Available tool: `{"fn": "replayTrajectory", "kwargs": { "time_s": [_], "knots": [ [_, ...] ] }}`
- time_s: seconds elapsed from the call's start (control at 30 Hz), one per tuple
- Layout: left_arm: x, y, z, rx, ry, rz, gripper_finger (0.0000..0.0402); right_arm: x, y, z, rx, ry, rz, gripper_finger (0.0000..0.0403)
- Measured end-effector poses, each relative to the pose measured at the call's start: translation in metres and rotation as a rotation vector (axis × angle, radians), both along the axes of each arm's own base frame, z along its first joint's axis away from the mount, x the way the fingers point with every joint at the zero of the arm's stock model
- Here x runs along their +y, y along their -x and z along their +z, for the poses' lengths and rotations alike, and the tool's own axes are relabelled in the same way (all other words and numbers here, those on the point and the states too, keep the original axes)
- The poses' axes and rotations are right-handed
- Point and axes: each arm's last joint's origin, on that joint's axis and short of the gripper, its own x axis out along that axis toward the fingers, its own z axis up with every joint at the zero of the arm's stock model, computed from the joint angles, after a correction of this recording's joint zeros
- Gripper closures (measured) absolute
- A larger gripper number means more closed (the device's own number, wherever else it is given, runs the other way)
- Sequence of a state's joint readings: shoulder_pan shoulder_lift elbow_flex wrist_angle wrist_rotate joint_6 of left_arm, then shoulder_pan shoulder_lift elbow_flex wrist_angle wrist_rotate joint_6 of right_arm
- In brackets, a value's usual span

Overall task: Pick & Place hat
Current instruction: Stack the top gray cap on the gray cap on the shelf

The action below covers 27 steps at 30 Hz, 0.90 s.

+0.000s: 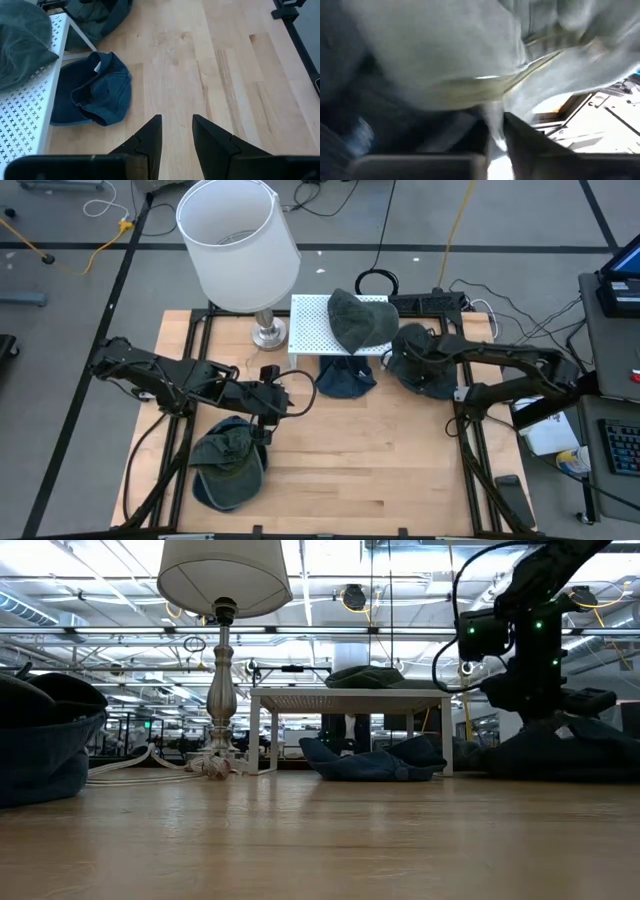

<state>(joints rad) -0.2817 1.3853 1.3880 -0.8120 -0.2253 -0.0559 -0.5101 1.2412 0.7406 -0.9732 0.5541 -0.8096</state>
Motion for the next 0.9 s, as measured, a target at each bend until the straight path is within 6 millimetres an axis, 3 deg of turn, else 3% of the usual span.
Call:
{"fn": "replayTrajectory", "kwargs": {
  "time_s": [0.2, 0.53, 0.7, 0.9],
  "knots": [
    [0.000, 0.000, 0.000, 0.001, -0.021, -0.020, 0.0289, 0.014, 0.009, 0.018, -0.025, 0.053, 0.031, 0.0393],
    [0.000, 0.000, 0.000, 0.001, -0.027, -0.025, 0.0289, 0.036, 0.034, 0.073, -0.059, 0.113, -0.066, 0.0397],
    [0.000, 0.000, 0.000, 0.001, -0.038, -0.036, 0.0289, 0.041, 0.047, 0.082, 0.016, 0.095, -0.152, 0.0397],
    [0.000, 0.000, 0.000, 0.000, -0.035, -0.033, 0.0289, 0.042, 0.045, 0.089, -0.099, 0.085, -0.268, 0.0397]
  ]
}}
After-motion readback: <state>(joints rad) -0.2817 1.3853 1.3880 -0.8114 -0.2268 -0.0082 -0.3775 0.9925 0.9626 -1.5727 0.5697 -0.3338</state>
